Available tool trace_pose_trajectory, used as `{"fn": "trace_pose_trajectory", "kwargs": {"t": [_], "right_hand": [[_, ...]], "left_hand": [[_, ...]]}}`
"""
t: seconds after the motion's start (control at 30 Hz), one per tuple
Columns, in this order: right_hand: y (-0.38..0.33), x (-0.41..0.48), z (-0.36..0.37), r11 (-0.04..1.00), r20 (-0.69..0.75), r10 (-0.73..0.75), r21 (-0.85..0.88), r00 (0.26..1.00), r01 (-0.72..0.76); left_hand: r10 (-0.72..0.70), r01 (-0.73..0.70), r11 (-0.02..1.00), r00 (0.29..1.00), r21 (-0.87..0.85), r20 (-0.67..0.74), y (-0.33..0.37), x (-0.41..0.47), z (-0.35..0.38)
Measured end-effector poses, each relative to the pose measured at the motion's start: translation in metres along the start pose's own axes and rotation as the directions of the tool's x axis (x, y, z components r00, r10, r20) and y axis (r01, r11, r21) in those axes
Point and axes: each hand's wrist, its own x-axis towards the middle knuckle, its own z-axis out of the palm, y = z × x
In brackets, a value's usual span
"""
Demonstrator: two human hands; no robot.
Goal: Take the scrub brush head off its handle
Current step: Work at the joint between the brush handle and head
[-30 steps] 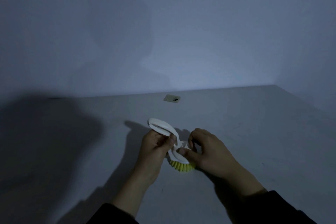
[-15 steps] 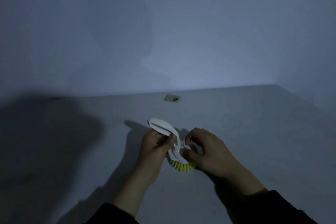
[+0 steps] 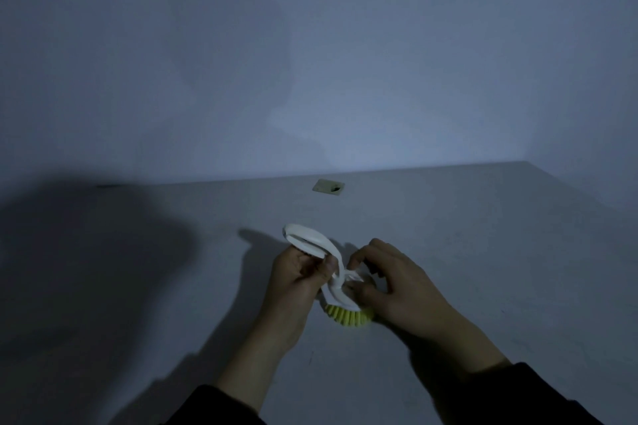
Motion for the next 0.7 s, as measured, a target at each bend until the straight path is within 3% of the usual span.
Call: {"fn": "trace_pose_trajectory", "kwargs": {"t": [0.7], "right_hand": [[0.0091,0.0037,0.0045,0.990,0.024,0.059,0.126,0.998,-0.062]], "left_hand": [[0.003,-0.004,1.000,1.000,0.028,0.006,0.0018,-0.0009,0.0003]]}}
